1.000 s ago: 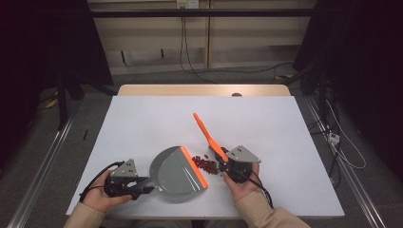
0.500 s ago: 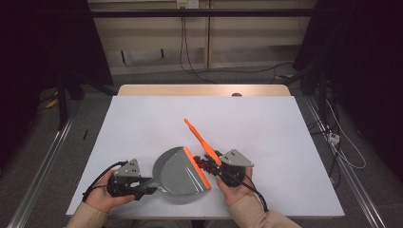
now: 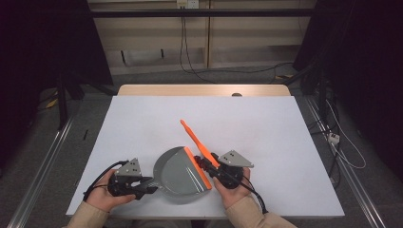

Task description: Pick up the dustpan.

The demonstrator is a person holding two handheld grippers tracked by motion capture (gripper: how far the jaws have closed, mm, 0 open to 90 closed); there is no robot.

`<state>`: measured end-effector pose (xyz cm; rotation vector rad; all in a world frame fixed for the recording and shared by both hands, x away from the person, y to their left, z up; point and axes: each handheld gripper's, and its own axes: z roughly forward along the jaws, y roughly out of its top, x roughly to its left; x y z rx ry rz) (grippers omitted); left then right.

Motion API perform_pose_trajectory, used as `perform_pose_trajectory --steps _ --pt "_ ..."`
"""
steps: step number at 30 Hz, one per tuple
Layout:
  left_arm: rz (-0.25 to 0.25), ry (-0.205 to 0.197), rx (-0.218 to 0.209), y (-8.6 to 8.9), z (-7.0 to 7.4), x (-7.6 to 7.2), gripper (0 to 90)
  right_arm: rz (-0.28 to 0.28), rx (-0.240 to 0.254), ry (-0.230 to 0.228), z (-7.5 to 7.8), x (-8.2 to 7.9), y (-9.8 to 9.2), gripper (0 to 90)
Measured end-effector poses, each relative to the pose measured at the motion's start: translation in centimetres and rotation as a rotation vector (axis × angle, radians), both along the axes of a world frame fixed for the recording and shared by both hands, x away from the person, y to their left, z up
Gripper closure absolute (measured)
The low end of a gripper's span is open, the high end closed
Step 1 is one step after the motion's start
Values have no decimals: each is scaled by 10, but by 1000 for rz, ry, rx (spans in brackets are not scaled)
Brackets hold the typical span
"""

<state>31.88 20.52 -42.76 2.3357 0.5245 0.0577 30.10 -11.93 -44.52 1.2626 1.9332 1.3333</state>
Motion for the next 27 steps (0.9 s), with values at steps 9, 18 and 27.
perform_pose_trajectory --steps 9,18,27 --pt "-6 13 -9 -1 -1 0 627 -9 80 15 -2 1 10 688" --pt "-1 14 -4 -4 -2 -1 627 -3 83 1 -3 1 21 687" --pt "-14 15 1 -4 -3 -2 627 10 115 5 -3 3 25 688"
